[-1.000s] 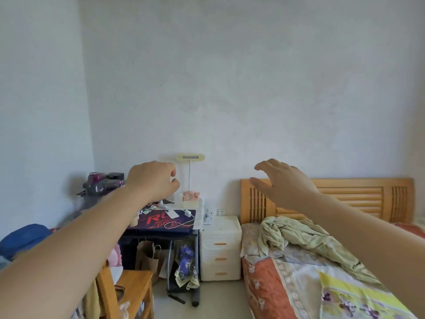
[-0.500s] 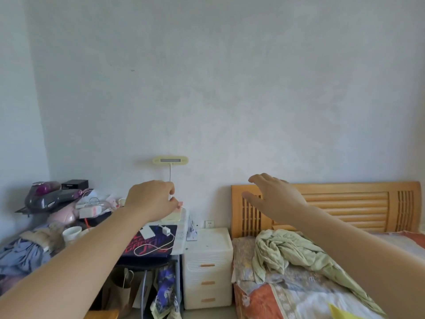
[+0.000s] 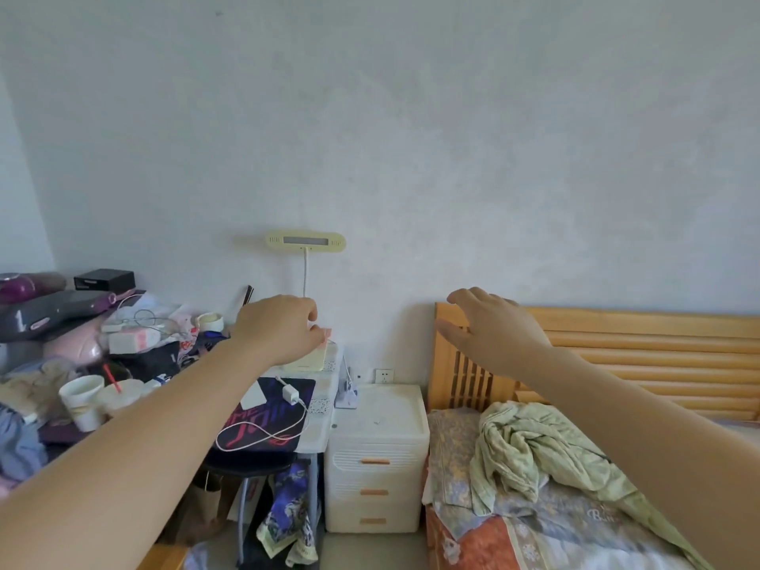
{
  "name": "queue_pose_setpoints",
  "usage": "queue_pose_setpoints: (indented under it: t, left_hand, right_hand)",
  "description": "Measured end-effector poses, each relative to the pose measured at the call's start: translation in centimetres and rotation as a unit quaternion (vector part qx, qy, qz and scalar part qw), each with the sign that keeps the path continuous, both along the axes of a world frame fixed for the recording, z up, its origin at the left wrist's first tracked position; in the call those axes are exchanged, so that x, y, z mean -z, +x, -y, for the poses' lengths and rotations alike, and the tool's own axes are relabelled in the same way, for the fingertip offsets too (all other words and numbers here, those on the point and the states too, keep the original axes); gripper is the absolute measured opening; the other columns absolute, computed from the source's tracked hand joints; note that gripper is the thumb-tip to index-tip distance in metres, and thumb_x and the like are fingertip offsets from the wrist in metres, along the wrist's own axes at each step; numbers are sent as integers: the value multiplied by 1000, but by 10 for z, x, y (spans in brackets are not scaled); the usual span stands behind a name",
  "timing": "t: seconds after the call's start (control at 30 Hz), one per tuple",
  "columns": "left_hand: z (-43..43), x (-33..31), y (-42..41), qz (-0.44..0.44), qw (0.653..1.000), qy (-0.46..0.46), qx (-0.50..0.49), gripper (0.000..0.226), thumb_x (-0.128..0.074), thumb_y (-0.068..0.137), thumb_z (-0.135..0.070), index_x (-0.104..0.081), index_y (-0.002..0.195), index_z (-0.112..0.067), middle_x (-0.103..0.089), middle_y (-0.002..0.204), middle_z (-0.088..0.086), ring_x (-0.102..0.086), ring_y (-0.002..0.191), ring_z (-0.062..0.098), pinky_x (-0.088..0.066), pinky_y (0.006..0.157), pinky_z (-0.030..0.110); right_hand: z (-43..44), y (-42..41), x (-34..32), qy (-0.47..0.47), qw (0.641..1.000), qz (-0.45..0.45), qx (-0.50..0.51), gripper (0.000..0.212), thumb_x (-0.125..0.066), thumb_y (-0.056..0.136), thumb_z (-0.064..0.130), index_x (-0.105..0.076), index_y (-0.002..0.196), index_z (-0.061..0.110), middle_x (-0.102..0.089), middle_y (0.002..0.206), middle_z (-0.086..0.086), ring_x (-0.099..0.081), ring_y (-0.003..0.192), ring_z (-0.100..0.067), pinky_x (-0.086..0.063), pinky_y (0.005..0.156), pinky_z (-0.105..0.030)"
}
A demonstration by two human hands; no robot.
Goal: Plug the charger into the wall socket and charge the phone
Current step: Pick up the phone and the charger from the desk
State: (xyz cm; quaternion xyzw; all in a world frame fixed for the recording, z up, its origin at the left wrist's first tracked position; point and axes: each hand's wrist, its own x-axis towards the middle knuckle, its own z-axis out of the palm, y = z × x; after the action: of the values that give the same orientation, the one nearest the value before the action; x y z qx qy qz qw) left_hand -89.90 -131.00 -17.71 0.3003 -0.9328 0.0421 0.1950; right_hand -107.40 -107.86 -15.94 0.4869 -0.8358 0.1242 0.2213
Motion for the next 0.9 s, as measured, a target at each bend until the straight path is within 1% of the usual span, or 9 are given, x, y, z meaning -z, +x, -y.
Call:
queue_pose_setpoints:
  t: [0.1, 0.2, 0.23, 0.33, 0.43, 0.63, 0.73, 0.83, 0.9]
  left_hand:
    - [52, 10, -37, -1, 1000, -4, 3, 34, -47, 87, -46, -59, 114, -28, -65, 118, -6, -58, 105, 20, -37, 72, 31]
    - [106, 18, -72, 5, 1000, -1, 6, 34, -47, 87, -44, -58, 115, -28, -65, 118, -6, -59, 103, 19, -36, 70, 30]
    - [123, 21, -84, 12, 1000, 4, 7, 34, -47, 87, -44, -58, 115, -28, -65, 119, -6, -59, 103, 19, -36, 70, 30]
    - [172, 30, -115, 31, 999, 13, 3, 34, -47, 87, -46, -59, 115, -29, -65, 118, -6, -59, 104, 18, -37, 72, 30]
    - [211, 47, -139, 49, 999, 14, 5, 32, -45, 88, -45, -60, 111, -28, -66, 113, -7, -60, 101, 18, -40, 73, 30]
    - [267, 97, -167, 69, 996, 49, -2, 27, -47, 84, -40, -61, 103, -27, -67, 107, -5, -60, 96, 21, -36, 67, 29]
    - [294, 121, -177, 91, 992, 79, -28, 27, -47, 85, -41, -60, 105, -28, -66, 109, -5, -59, 100, 22, -37, 69, 30]
    - [322, 145, -184, 106, 987, 106, -55, 28, -46, 84, -42, -59, 105, -29, -65, 110, -4, -60, 98, 21, -42, 72, 31]
    - [340, 161, -186, 111, 984, 117, -80, 28, -47, 85, -42, -59, 106, -28, -65, 110, -4, -59, 98, 21, -41, 71, 31]
  right_hand:
    - [49, -35, 12, 9, 1000, -3, -3, 56, -34, 91, 58, -43, 132, 21, -55, 129, 1, -54, 110, -22, -37, 84, -31]
    - [101, -69, 23, 9, 1000, 4, 1, 55, -34, 92, 58, -43, 131, 20, -56, 126, 0, -54, 108, -23, -33, 78, -30]
    - [118, -79, 27, 12, 1000, 13, 4, 56, -35, 92, 57, -43, 131, 20, -56, 126, 0, -54, 108, -23, -34, 78, -30]
    - [164, -106, 39, 22, 999, 44, 7, 56, -35, 92, 57, -42, 133, 19, -55, 129, -1, -53, 112, -23, -38, 89, -34]
    - [201, -131, 57, 33, 997, 70, 13, 56, -36, 93, 55, -42, 135, 18, -51, 136, -4, -50, 118, -24, -36, 96, -37]
    - [264, -174, 103, 76, 992, 104, 7, 56, -36, 93, 55, -41, 136, 19, -50, 136, -1, -49, 120, -23, -35, 97, -36]
    - [296, -196, 130, 96, 989, 114, -8, 55, -36, 92, 55, -42, 134, 19, -52, 135, -1, -50, 118, -23, -37, 95, -37]
    - [332, -216, 158, 114, 985, 127, -32, 54, -36, 92, 55, -43, 132, 19, -53, 132, -1, -52, 116, -24, -38, 93, -36]
    - [358, -227, 177, 135, 979, 143, -50, 53, -36, 93, 55, -44, 131, 19, -54, 131, -1, -51, 115, -24, -38, 92, -35]
